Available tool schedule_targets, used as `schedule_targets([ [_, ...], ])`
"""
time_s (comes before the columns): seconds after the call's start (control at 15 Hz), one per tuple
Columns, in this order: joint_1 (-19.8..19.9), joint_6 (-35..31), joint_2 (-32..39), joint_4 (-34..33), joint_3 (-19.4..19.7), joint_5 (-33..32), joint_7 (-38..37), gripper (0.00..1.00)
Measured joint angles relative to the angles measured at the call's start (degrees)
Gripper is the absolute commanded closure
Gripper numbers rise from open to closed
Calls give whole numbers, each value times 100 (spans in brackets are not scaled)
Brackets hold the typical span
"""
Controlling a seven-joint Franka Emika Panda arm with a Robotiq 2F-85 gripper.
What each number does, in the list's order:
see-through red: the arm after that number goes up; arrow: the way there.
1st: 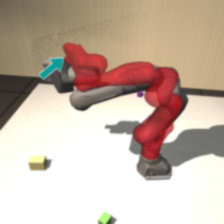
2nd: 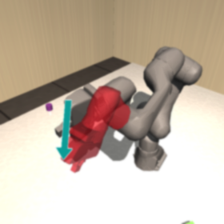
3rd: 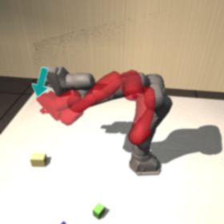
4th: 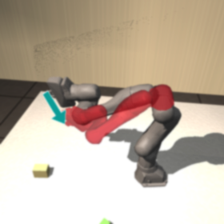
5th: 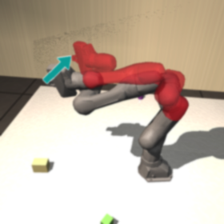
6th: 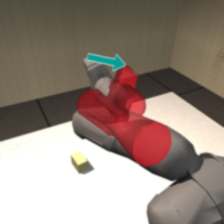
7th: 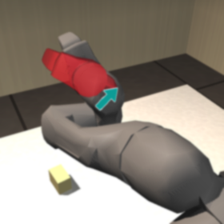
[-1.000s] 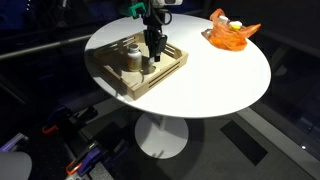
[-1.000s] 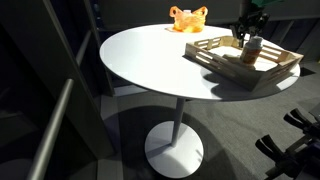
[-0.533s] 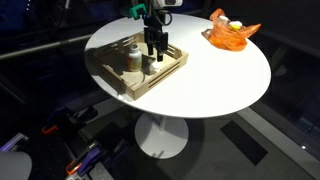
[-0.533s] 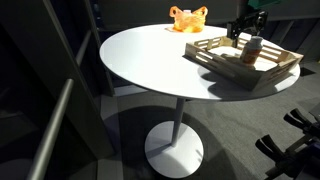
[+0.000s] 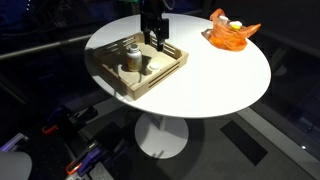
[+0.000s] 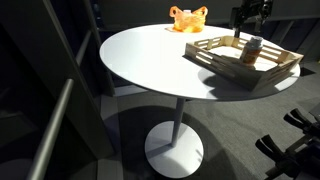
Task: Remove the cap from the bottle in the crate and put it in the crate
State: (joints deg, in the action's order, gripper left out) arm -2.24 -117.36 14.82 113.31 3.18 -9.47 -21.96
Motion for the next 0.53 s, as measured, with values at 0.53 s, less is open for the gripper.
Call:
schedule_targets([
  [0.53,122,834,-924,-37,-5,387,1279,0],
])
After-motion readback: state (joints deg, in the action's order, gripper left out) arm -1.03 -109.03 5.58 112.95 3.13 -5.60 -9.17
